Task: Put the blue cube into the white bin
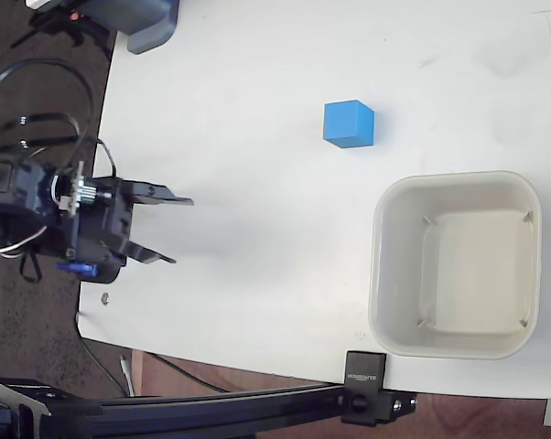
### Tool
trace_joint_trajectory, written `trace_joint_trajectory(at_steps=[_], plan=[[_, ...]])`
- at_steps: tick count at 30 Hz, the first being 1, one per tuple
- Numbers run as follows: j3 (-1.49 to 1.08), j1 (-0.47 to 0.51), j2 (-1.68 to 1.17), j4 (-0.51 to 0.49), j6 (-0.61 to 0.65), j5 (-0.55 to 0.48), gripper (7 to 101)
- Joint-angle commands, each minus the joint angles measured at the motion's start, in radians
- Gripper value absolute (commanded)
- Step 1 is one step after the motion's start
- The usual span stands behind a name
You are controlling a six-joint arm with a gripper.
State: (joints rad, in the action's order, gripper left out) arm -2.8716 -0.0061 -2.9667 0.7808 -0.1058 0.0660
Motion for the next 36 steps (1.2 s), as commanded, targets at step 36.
trace_joint_trajectory(at_steps=[36], plan=[[0.922, -0.39, 1.362, -0.365, -0.267, 0.242, 100.3]])
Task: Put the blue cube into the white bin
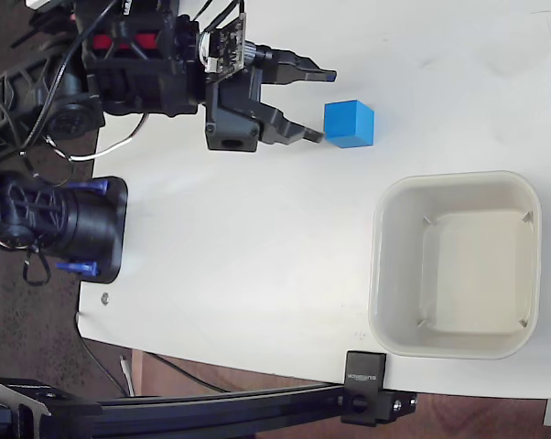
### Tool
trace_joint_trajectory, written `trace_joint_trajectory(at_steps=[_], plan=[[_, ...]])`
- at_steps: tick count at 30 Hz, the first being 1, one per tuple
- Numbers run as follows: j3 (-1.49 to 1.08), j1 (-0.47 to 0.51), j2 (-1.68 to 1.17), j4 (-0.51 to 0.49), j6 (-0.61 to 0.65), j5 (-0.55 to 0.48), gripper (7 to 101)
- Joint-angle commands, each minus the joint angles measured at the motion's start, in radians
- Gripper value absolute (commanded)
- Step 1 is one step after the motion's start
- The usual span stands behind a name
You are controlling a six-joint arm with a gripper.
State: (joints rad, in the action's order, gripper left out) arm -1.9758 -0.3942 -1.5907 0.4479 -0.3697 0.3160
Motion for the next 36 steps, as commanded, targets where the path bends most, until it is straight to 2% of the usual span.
trace_joint_trajectory(at_steps=[1, 9, 27, 31, 36], plan=[[0.023, -0.002, -0.009, -0.041, -0.005, -0.009, 100.3], [-0.018, 0.006, 0.038, -0.137, -0.02, -0.026, 100.3], [-0.072, 0.018, 0.083, -0.201, -0.043, -0.051, 99.5], [-0.081, 0.026, 0.094, -0.221, -0.04, -0.064, 97.3], [-0.095, 0.037, 0.098, -0.245, -0.026, -0.067, 88.4]])
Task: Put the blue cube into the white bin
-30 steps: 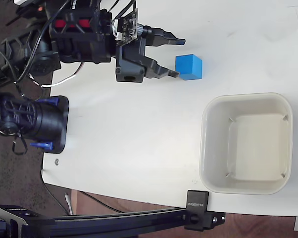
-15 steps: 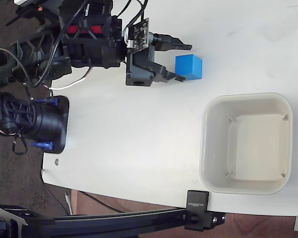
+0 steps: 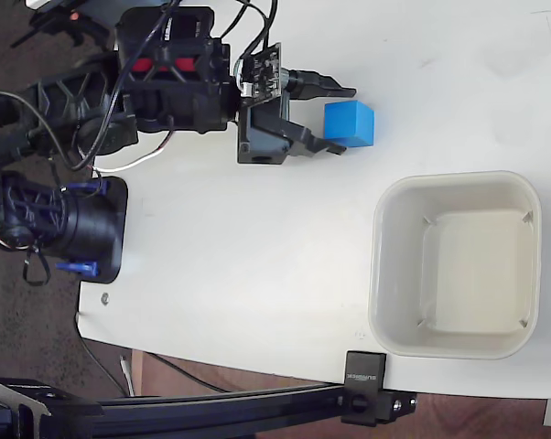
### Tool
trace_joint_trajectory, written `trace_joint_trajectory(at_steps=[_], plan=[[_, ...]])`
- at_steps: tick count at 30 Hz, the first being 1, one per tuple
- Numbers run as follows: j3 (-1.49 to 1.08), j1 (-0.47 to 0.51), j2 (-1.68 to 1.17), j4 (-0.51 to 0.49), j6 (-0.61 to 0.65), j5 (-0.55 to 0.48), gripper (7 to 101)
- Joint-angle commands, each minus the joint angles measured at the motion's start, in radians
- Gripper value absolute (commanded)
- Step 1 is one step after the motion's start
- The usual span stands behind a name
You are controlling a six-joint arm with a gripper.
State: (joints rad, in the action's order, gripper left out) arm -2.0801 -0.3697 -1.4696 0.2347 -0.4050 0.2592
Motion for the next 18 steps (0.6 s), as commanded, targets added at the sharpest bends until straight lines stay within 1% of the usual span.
trace_joint_trajectory(at_steps=[1, 5, 8, 11, 14, 18], plan=[[0.008, 0.012, -0.021, -0.035, 0.014, -0.011, 86.0], [0.002, 0.025, -0.021, -0.041, 0.02, -0.018, 73.7], [-0.002, 0.026, -0.02, -0.044, 0.023, -0.017, 61.6], [-0.003, 0.018, -0.023, -0.048, 0.025, 0.017, 51.6], [0.02, 0.009, -0.02, -0.014, 0.028, 0.043, 42.5], [0.031, 0.008, -0.026, 0.005, 0.029, 0.041, 39.2]])
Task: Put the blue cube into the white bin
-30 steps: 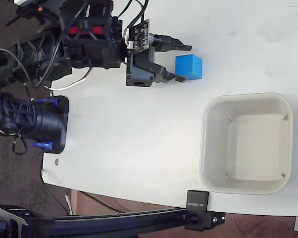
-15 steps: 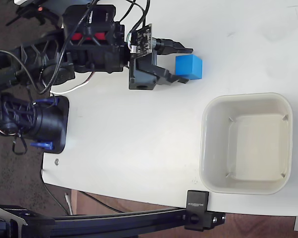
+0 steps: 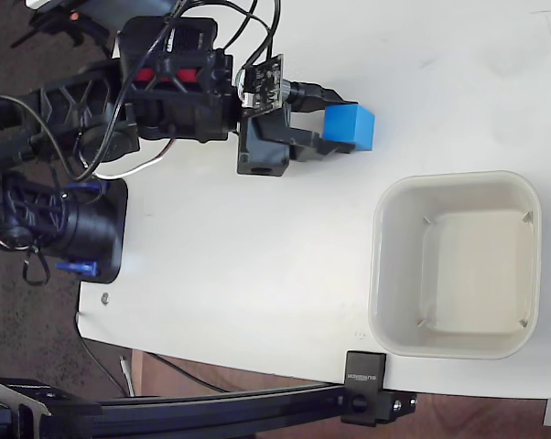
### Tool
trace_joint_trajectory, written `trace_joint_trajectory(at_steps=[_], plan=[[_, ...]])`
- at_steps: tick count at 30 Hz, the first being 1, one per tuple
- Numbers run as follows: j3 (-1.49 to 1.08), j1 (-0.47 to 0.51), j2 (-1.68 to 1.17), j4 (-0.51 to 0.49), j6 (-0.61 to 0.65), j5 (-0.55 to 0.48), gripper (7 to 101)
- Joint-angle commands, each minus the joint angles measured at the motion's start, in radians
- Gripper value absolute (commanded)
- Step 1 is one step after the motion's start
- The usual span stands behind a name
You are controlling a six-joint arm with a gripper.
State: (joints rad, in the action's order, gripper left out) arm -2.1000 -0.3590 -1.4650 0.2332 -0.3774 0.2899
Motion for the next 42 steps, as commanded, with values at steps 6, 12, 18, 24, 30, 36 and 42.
trace_joint_trajectory(at_steps=[6, 12, 18, 24, 30, 36, 42], plan=[[0.13, 0.021, -0.074, 0.115, 0.034, -0.028, 39.2], [0.344, 0.126, -0.149, 0.374, 0.133, -0.112, 40.3], [0.63, 0.282, -0.144, 0.618, 0.235, -0.259, 43.0], [0.922, 0.449, 0.026, 0.738, 0.31, -0.431, 45.7], [1.066, 0.549, 0.196, 0.69, 0.344, -0.518, 45.7], [1.123, 0.575, 0.291, 0.63, 0.35, -0.541, 46.2], [1.135, 0.584, 0.33, 0.584, 0.336, -0.552, 66.4]])
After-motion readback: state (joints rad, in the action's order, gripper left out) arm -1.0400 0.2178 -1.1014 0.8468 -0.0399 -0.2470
